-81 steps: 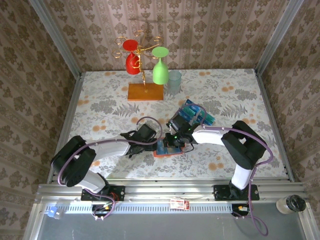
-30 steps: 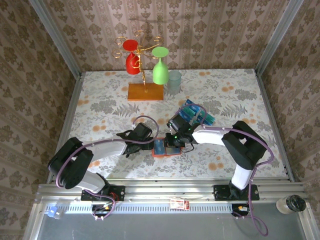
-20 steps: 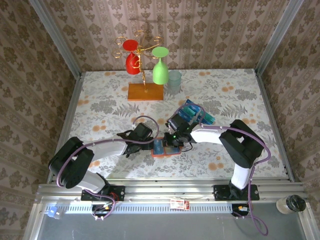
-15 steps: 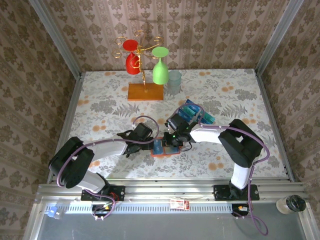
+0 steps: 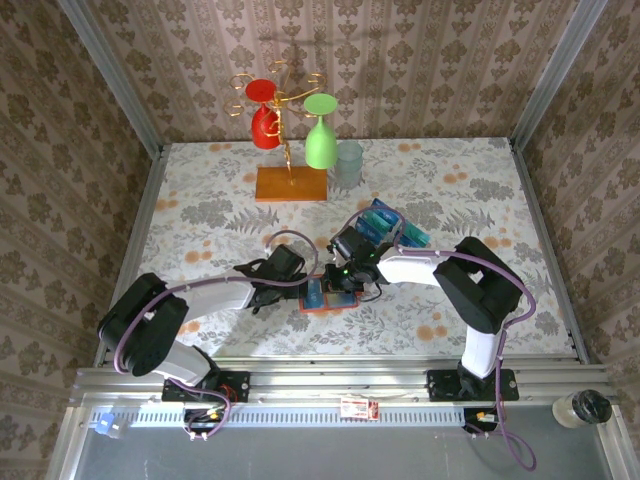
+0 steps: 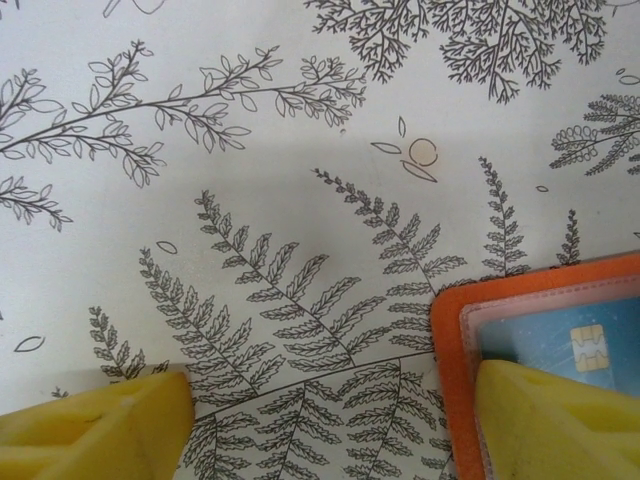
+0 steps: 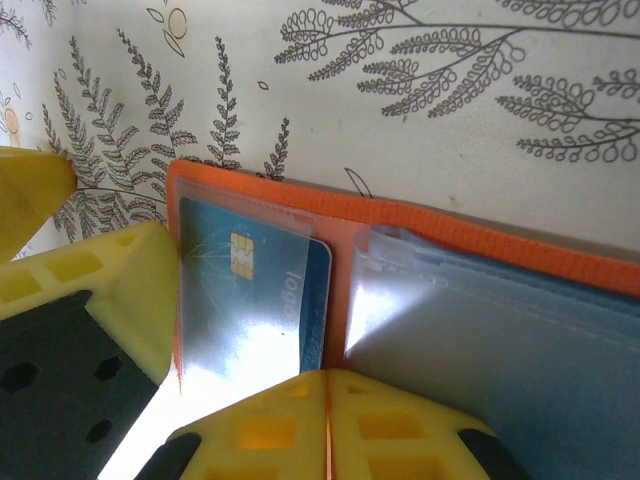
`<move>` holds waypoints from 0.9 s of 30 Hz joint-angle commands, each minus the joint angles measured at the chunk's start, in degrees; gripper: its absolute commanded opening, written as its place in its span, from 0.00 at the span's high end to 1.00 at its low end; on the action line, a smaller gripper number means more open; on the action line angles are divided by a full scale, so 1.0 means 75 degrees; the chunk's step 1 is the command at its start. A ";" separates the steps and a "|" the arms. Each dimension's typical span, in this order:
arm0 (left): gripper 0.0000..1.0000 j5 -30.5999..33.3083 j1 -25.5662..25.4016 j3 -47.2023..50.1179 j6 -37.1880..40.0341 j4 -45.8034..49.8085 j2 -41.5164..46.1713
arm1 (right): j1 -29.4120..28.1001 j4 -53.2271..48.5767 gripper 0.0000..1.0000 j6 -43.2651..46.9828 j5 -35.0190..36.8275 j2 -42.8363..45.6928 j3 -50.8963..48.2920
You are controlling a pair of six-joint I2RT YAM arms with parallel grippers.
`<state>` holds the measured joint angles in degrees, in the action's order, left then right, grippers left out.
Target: Put the credit cards into the card holder
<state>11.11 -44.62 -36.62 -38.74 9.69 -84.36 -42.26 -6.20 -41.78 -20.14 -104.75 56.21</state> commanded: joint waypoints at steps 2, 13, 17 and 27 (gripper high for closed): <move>0.22 -0.0481 0.0341 -0.0147 0.0106 -0.0132 0.0077 | -0.0066 -0.0023 0.89 -0.0082 -0.0013 0.0163 -0.0150; 0.21 -0.0942 0.0571 -0.0483 -0.0212 -0.0067 0.0495 | -0.0131 0.0701 0.87 -0.0879 0.0139 0.0267 -0.0570; 0.21 -0.0943 0.0601 -0.0519 -0.0243 0.0016 0.0583 | -0.0161 0.0911 0.87 -0.1106 0.0183 0.0112 -0.0538; 0.21 -0.1013 0.0654 -0.0756 -0.0142 0.0149 0.0502 | -0.0160 0.1107 0.87 -0.1384 0.0281 -0.0111 -0.0404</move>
<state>4.19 -40.07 -40.71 -39.40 9.74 -80.99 -43.07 1.21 -50.68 -19.70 -103.90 52.90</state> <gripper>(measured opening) 0.791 0.130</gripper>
